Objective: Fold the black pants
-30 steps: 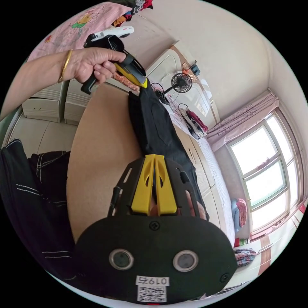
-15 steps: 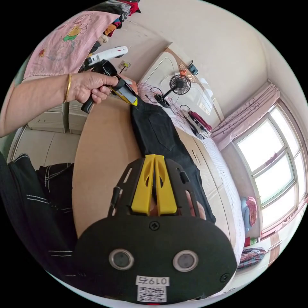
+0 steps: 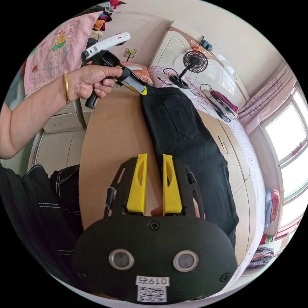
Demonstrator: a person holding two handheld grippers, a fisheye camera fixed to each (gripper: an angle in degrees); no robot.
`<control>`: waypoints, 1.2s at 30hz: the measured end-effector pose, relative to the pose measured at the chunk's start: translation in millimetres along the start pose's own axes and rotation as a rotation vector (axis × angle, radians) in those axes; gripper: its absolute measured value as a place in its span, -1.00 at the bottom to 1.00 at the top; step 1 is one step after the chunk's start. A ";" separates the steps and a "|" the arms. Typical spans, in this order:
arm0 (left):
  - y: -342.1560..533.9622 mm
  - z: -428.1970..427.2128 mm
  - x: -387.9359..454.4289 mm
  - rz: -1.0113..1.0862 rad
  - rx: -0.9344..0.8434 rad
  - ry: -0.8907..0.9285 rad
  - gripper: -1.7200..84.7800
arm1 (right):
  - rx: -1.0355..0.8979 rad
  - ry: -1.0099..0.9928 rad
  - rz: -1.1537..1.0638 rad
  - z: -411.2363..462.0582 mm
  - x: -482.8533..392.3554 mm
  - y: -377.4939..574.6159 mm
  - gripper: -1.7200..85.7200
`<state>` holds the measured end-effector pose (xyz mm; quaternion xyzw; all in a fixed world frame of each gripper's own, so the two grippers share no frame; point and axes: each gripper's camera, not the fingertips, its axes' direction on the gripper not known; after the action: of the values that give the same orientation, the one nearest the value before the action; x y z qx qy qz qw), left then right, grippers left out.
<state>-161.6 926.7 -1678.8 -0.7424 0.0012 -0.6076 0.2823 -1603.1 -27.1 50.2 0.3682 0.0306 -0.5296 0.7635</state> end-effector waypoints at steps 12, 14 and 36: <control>-17.5 -4.4 54.3 -0.033 -0.011 0.091 -0.94 | 0.026 0.249 -0.073 -28.2 -7.8 38.8 -0.81; -16.0 -8.3 61.2 -0.056 -0.004 0.082 -0.94 | -0.006 0.229 -0.081 -26.8 -6.1 48.0 -0.79; 73.9 -33.4 506.2 0.893 0.171 0.192 -0.94 | -0.059 0.460 0.243 -128.6 88.6 207.2 -0.90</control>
<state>-34.1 676.1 -1250.1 -0.5836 0.2966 -0.4905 0.5751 -1348.0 14.6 27.7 0.4577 0.1745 -0.3353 0.8047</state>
